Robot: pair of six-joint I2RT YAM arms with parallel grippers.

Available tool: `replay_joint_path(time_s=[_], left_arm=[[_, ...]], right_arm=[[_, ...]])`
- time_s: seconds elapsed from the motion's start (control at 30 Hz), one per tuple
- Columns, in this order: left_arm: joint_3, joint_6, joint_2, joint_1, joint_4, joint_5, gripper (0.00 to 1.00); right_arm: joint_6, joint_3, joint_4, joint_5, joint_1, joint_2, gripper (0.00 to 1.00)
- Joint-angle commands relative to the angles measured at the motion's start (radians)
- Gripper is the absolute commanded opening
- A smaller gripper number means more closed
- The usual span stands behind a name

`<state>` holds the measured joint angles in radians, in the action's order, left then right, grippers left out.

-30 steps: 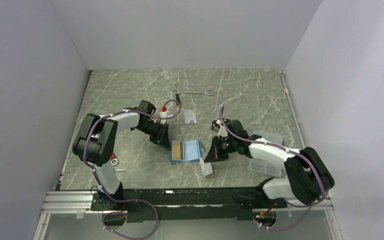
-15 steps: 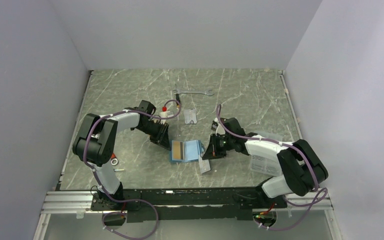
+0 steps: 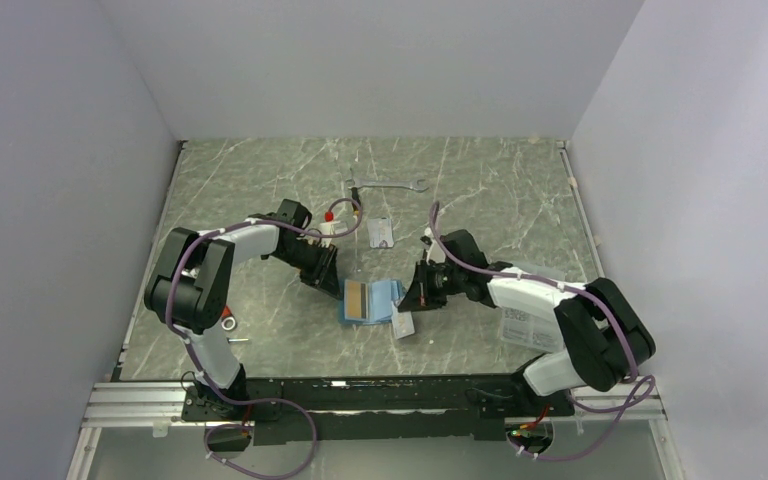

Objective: Put the credit cards into the card holder
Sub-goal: Turn over the card slot in the card holder.

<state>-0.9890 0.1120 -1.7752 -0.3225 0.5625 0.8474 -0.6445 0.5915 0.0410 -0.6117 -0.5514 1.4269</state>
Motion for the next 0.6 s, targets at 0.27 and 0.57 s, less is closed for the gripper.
replay_joint_path(time_s=[0.27, 0.57], left_arm=[[-0.057, 0.056, 0.050, -0.004, 0.044, 0.003, 0.29], [-0.091, 0.210, 0.068, 0.004, 0.151, -0.015, 0.30]], right_arm=[[-0.020, 0.157, -0.116, -0.032, -0.051, 0.122, 0.00], [-0.013, 0.261, -0.126, -0.046, -0.078, 0.241, 0.00]])
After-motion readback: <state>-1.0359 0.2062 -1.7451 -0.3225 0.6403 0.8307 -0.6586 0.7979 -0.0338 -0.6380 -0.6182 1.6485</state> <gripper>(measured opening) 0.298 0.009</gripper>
